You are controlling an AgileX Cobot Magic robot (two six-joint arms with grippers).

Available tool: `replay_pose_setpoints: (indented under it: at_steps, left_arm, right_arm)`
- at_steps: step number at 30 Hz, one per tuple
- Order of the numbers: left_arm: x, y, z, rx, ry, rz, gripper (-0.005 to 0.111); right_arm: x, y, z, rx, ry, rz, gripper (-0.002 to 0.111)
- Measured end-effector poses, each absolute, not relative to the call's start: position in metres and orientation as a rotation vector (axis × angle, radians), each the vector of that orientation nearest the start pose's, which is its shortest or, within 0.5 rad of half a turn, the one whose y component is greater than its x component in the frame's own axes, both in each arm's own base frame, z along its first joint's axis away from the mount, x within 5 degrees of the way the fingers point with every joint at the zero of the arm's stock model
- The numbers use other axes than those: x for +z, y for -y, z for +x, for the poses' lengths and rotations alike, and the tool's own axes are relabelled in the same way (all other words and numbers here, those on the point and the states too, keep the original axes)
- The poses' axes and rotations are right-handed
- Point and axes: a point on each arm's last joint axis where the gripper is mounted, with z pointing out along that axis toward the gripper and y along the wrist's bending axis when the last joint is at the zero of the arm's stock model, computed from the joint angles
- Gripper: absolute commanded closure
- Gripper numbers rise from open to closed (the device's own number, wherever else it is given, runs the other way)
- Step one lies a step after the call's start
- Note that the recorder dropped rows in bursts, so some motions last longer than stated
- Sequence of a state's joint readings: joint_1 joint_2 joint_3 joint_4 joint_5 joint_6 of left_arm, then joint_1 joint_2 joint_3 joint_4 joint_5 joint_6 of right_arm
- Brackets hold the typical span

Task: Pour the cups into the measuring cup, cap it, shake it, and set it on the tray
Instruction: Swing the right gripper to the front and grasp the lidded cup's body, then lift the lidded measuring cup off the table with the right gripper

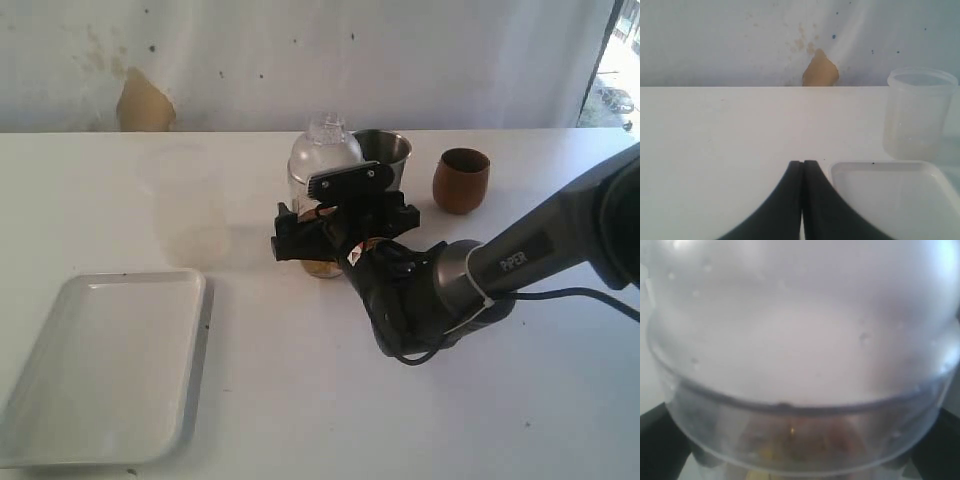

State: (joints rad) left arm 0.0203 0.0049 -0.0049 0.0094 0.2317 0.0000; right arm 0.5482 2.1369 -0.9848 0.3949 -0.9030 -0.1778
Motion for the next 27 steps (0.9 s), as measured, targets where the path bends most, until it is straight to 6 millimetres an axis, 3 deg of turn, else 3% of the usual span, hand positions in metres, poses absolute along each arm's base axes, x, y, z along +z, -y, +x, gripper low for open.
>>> replay_pose_setpoints:
  at_steps: [6,9,11,16,18,27]
  left_arm:
    - [0.194,-0.001,0.056,0.024,-1.715,-0.011,0.107]
    - [0.194,-0.001,0.056,0.024,-1.715,-0.011,0.107]
    - [0.194,-0.001,0.056,0.024,-1.715,-0.011,0.107]
    - [0.194,-0.001,0.056,0.024,-1.715,-0.011,0.107]
    - [0.194,-0.001,0.056,0.024,-1.715,-0.011,0.107]
    - [0.194,-0.001,0.056,0.024,-1.715,-0.011,0.107]
  right_arm:
    - [0.115,-0.19,0.364,0.181,-1.748,-0.192,0.004]
    - [0.115,-0.19,0.364,0.181,-1.747,-0.192,0.014]
    - [0.115,-0.19,0.364,0.181,-1.747,-0.192,0.027]
    - [0.115,-0.19,0.364,0.182,-1.746,-0.196,0.089]
    - [0.115,-0.19,0.364,0.183,-1.745,-0.199,0.108]
    - [0.119,-0.207,0.358,0.237,-1.7,-0.434,0.108]
